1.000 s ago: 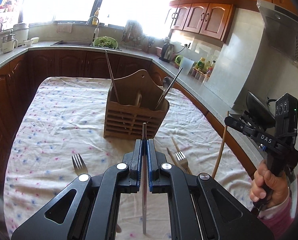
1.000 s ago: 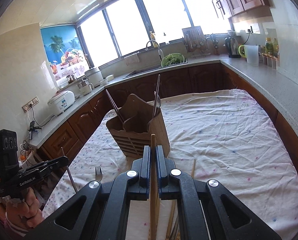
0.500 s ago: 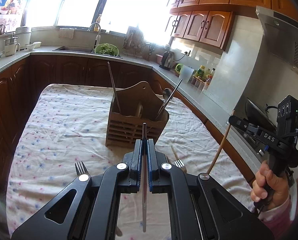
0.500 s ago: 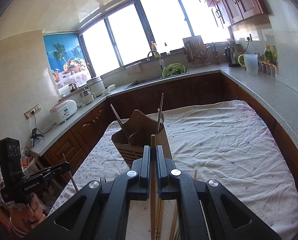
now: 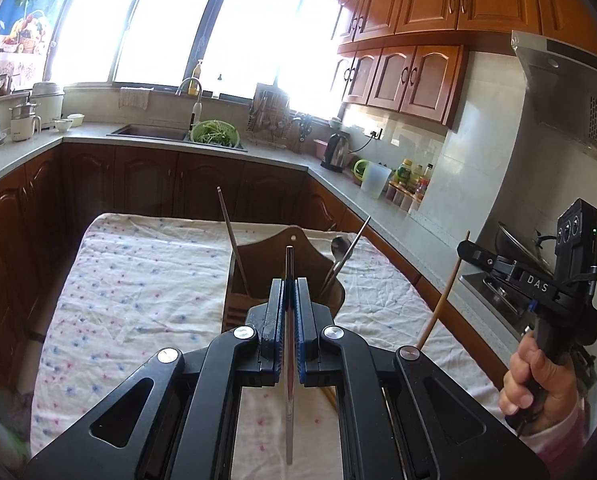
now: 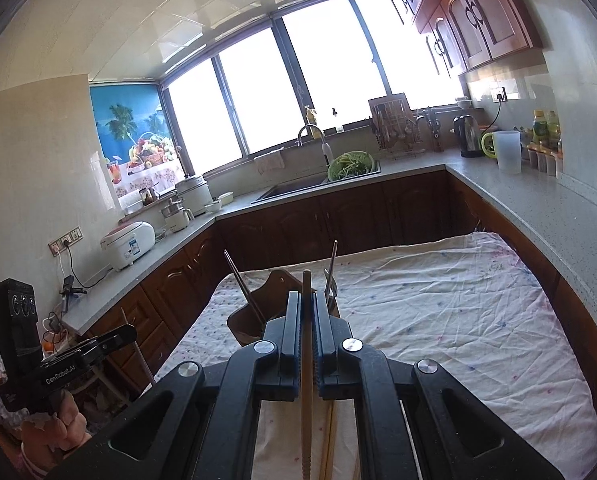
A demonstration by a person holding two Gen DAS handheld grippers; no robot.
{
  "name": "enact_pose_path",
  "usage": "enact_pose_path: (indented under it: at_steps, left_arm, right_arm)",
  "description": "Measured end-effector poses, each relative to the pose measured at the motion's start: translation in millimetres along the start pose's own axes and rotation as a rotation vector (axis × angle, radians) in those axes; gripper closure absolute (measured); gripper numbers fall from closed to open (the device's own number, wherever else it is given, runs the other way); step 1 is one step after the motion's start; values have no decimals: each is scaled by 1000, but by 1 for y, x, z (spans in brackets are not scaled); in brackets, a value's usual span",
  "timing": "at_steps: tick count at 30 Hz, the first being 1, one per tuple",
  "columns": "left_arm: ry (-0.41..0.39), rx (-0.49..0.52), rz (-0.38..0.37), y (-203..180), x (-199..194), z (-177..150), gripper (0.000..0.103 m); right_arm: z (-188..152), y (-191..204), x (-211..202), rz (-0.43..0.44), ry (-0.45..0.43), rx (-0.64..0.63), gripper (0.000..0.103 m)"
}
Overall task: Organize utensils
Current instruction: 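Lift both held chopsticks and lower them into the wooden holder, then open both tools to release the chopsticks into the holder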
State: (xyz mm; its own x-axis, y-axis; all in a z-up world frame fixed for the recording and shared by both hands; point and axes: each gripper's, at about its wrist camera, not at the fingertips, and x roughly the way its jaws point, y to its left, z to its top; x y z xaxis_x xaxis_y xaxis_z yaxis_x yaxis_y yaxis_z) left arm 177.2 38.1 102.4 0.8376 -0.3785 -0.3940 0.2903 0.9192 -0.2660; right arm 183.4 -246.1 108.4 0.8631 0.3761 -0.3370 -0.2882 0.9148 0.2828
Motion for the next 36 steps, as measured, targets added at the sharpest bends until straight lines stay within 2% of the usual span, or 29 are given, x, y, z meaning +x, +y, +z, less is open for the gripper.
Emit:
enact_pose_path:
  at_steps: [14, 20, 24, 30, 36]
  left_arm:
    - [-173, 41, 51, 14, 31, 88, 99]
    - [-218, 23, 89, 25, 56, 108, 99]
    - [-230, -4, 120, 36, 79, 105, 99]
    - [-240, -17, 158, 45, 110, 74, 99]
    - [-167, -34, 161, 52, 133, 42, 99]
  right_arm:
    - [73, 19, 38, -1, -169, -18, 98]
    - [86, 20, 67, -13, -189, -35, 98]
    - [77, 18, 88, -27, -179, -47, 98]
    - [49, 14, 110, -37, -154, -54, 98]
    - [24, 5, 121, -41, -112, -39, 98]
